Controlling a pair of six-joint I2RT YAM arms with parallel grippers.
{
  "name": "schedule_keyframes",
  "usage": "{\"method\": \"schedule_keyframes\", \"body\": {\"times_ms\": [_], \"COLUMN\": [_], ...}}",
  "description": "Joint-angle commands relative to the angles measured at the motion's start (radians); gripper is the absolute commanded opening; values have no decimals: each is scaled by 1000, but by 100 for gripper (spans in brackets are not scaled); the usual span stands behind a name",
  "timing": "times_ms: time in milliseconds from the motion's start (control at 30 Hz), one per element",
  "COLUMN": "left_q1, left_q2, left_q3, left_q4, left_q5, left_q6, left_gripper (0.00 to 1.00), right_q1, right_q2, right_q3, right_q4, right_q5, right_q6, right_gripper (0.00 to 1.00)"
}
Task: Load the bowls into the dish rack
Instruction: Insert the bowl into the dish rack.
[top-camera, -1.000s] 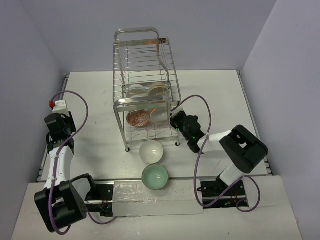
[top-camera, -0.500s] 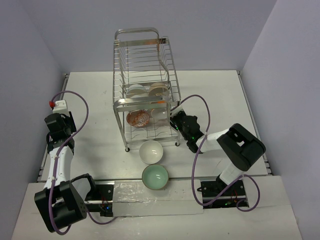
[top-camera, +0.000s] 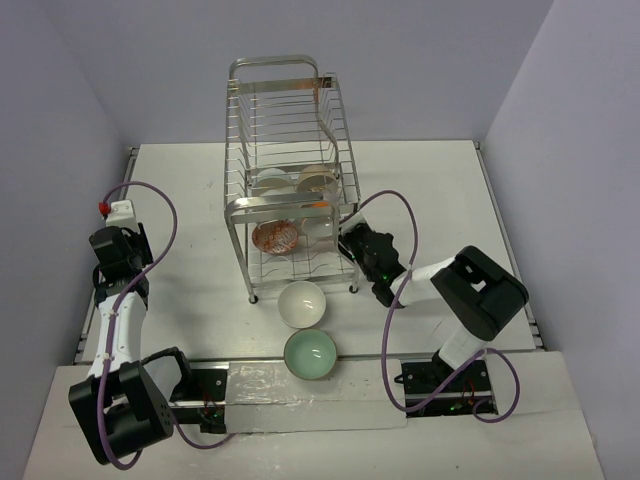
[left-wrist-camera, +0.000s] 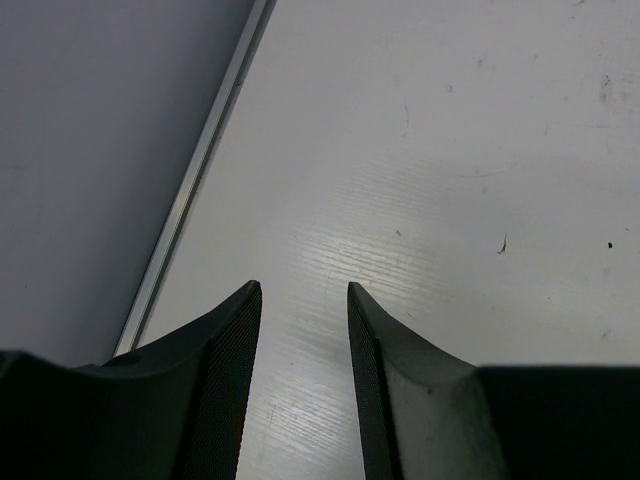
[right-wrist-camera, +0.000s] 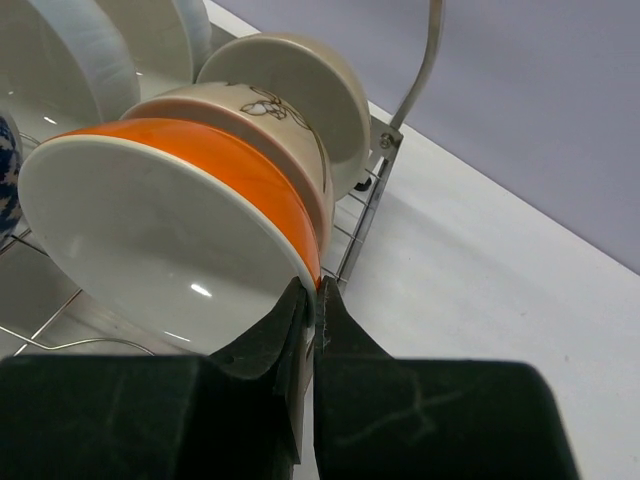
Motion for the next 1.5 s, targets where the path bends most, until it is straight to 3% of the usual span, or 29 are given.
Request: {"method": "schedule_keyframes", "body": {"times_ms": [0,567,1233,1367,1467], "left_q1": [6,6,6,6,6], "left_q2": [1,6,15,21,26], "left_q3": [10,11,10,10,11], "left_q4": [33,35,44,44,43], "left_q5": [11,17,-1,-5,-5], "left_q6": [4,4,7,10,10], "left_gripper": [45,45,45,45,45], "right_q1": [52,74,72,72,72], "right_q2": [23,23,-13,-13,-13], "right_q3": [15,-17,10,13,16], "right_q4": [99,124,-11,-28,-33], "right_q5": [12,-14,-64,-69,-69], "right_q6": [-25,-70,-56,-56,-56], "right_gripper": [0,0,0,10,12]}}
